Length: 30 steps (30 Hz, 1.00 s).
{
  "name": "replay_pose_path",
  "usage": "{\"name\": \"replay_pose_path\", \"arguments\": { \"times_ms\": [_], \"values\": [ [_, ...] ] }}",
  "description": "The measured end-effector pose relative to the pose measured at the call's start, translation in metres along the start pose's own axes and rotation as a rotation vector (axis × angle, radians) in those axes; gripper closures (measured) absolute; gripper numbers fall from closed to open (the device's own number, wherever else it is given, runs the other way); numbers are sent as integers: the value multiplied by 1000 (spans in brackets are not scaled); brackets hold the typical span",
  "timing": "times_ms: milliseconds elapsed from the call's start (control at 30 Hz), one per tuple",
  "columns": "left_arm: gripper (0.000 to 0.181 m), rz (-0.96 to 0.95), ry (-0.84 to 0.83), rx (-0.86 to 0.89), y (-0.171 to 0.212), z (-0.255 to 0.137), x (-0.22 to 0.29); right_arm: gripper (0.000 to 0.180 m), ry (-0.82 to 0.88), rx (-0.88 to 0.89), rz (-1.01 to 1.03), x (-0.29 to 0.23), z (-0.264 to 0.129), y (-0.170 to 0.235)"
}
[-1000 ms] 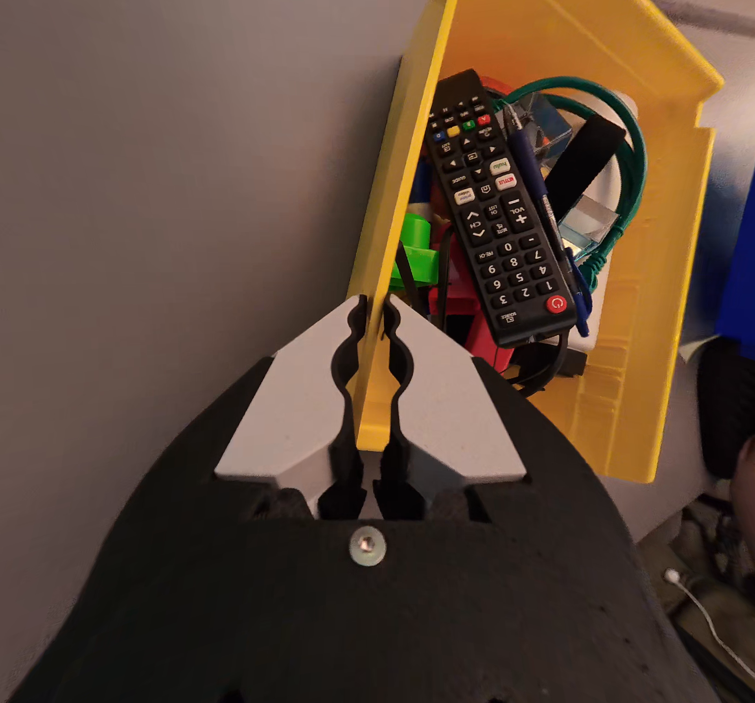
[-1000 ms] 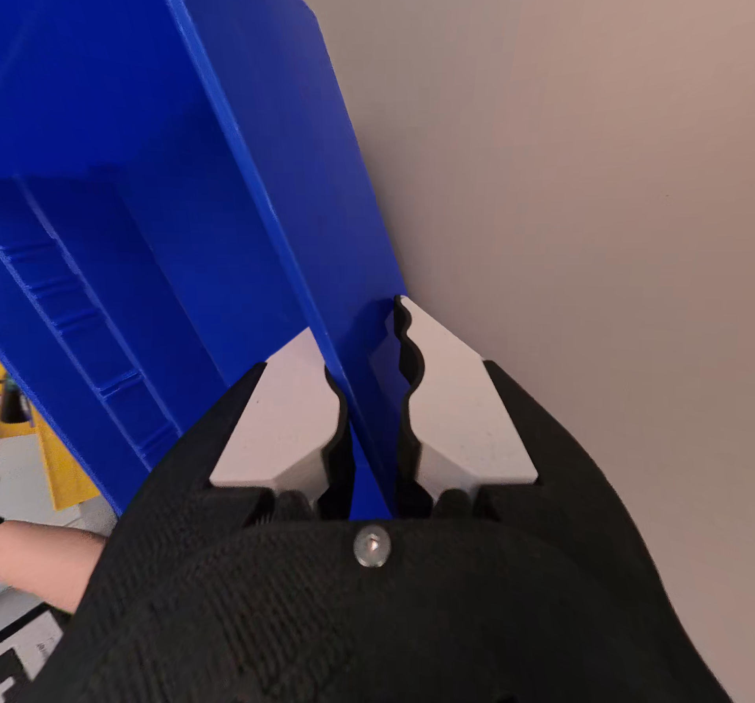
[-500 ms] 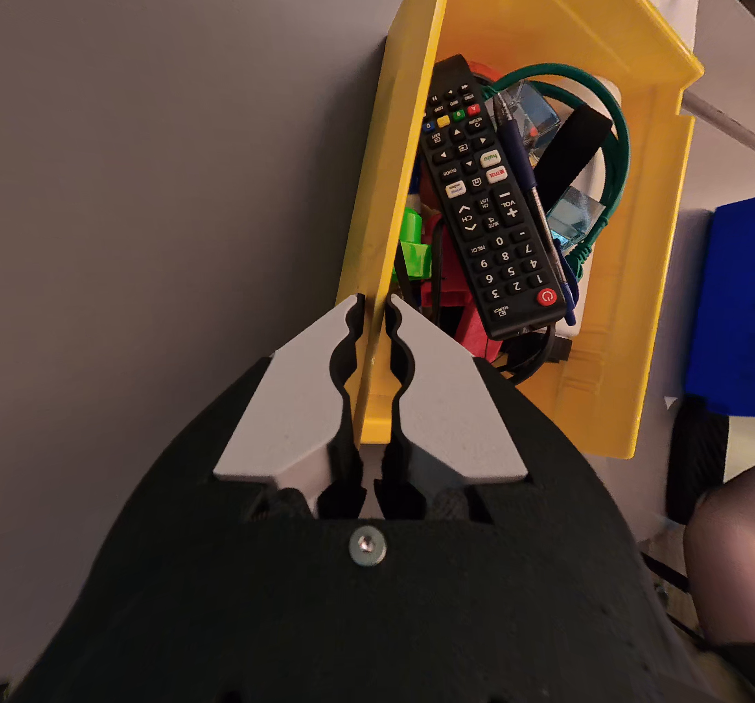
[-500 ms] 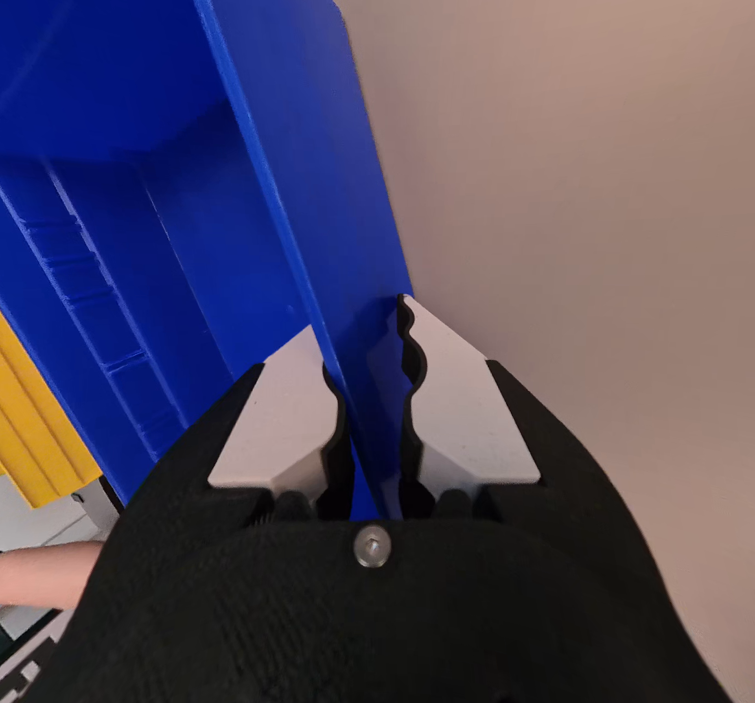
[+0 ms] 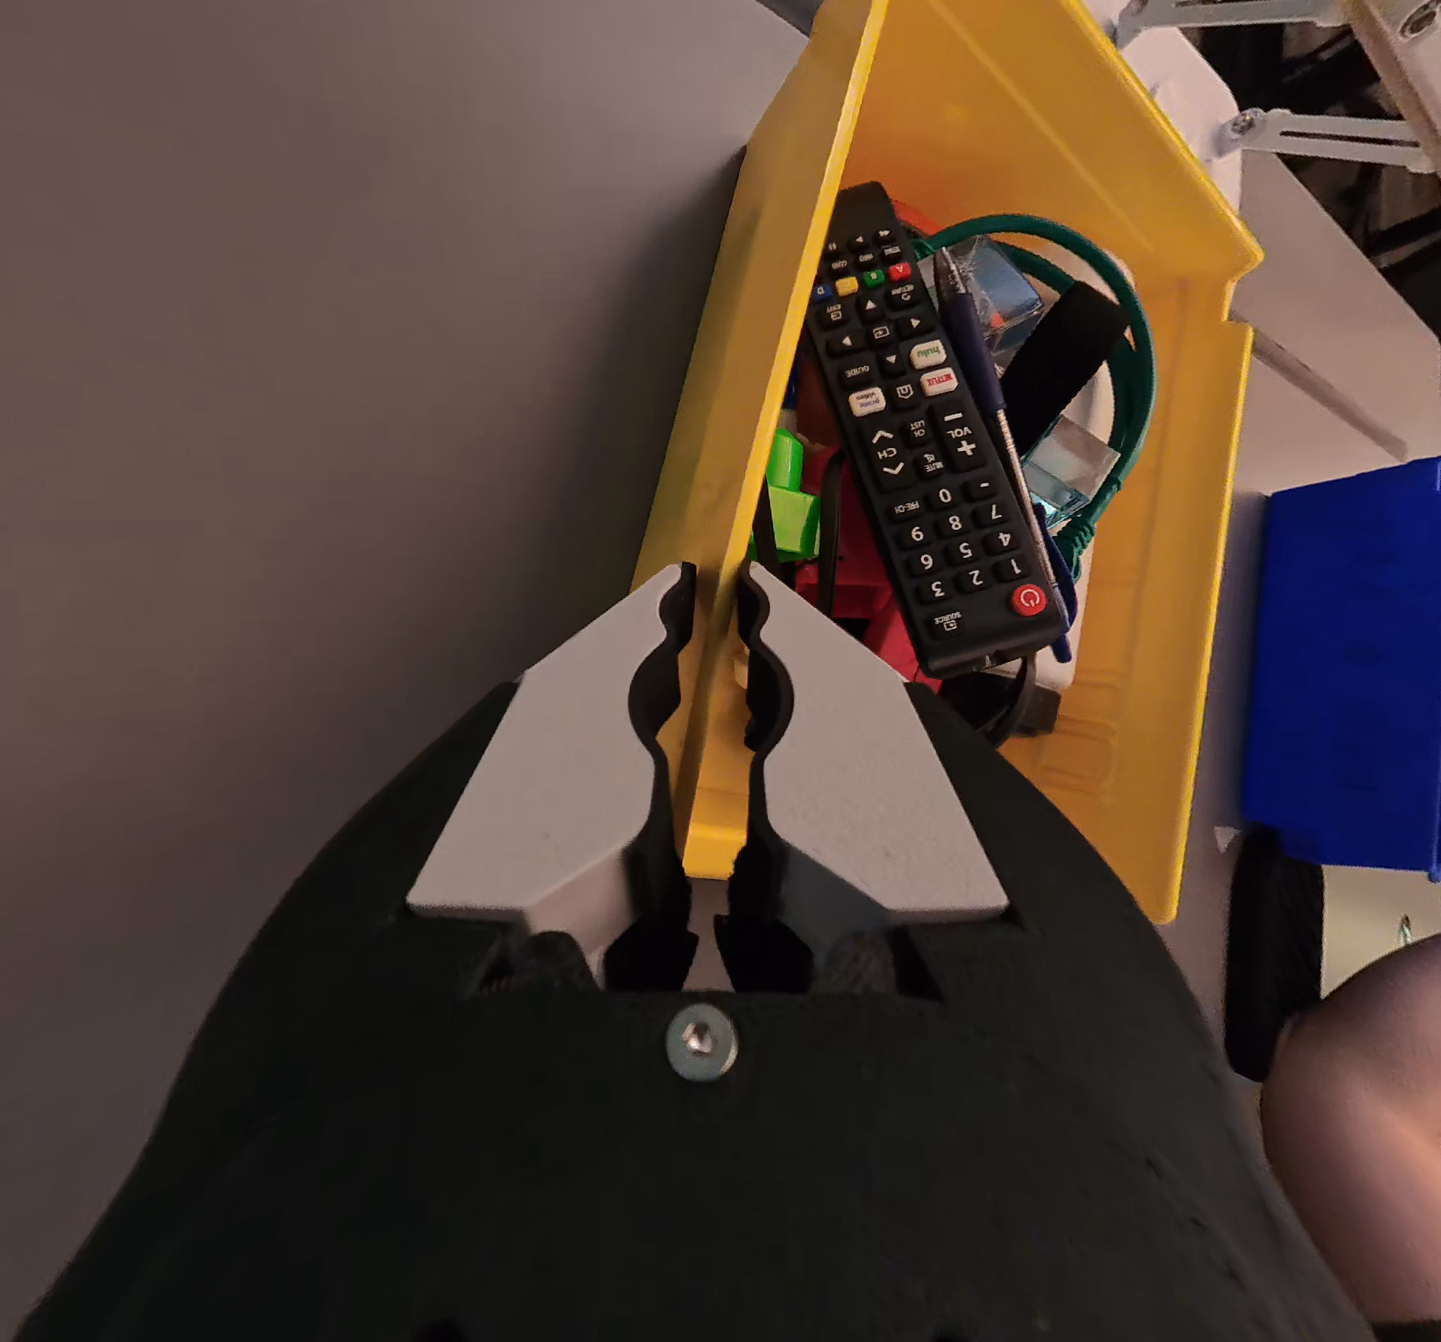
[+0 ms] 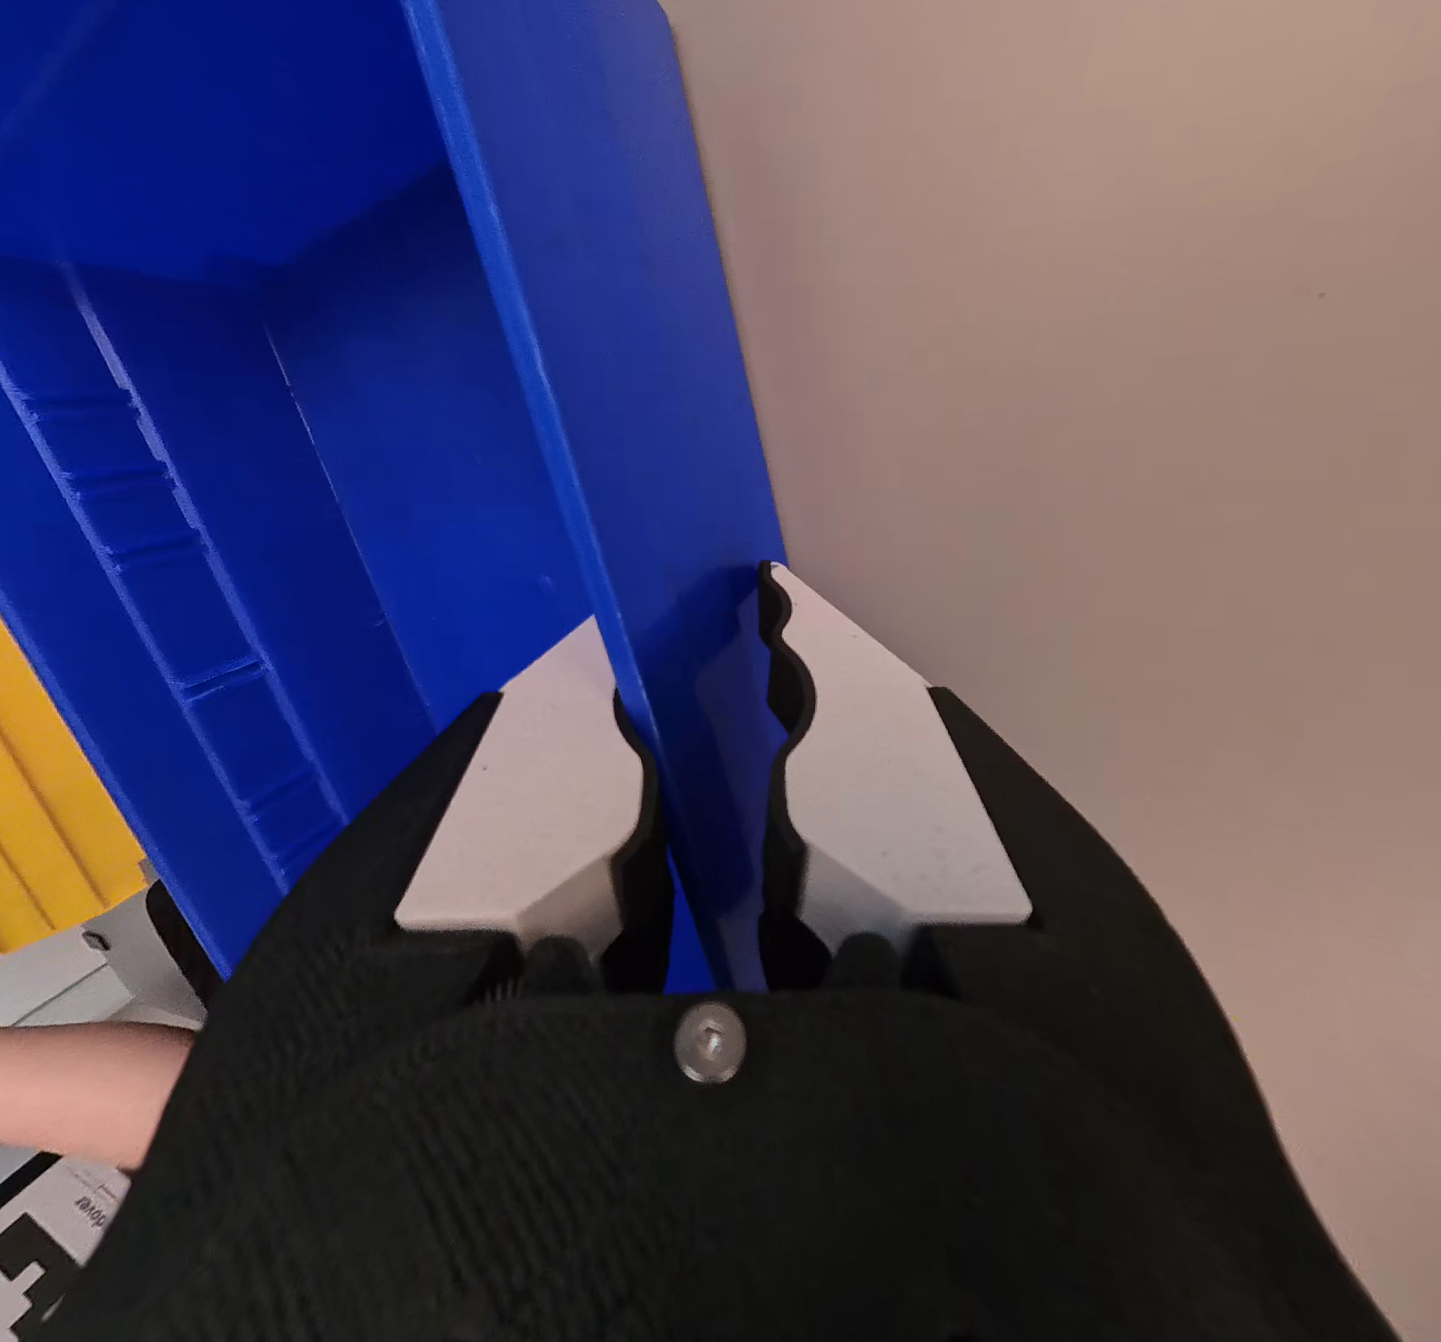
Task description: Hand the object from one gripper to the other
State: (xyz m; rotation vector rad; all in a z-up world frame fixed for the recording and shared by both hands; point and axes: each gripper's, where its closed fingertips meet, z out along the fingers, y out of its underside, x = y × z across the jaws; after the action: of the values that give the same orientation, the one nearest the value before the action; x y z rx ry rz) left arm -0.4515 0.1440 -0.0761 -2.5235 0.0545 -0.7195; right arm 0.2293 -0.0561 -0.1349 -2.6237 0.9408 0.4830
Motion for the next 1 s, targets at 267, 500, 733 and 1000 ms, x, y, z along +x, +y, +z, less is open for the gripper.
{"name": "replay_pose_path", "arguments": {
  "times_ms": [267, 500, 733, 1000],
  "values": [
    [173, -47, -80, -21, 13, -18, -14, 159, -17, -25, -59, -9, 4, 1],
    [174, 32, -107, -132, 31, -22, -4, 166, 40, -16, -152, -15, 10, -10],
    [175, 81, -52, -114, 26, -25, 4, 157, -48, -15, -106, -22, 9, -9],
    [164, 314, 319, 608, -47, -156, 114, 158, -322, 128, -20, -38, -38, -22]
  ]
}}
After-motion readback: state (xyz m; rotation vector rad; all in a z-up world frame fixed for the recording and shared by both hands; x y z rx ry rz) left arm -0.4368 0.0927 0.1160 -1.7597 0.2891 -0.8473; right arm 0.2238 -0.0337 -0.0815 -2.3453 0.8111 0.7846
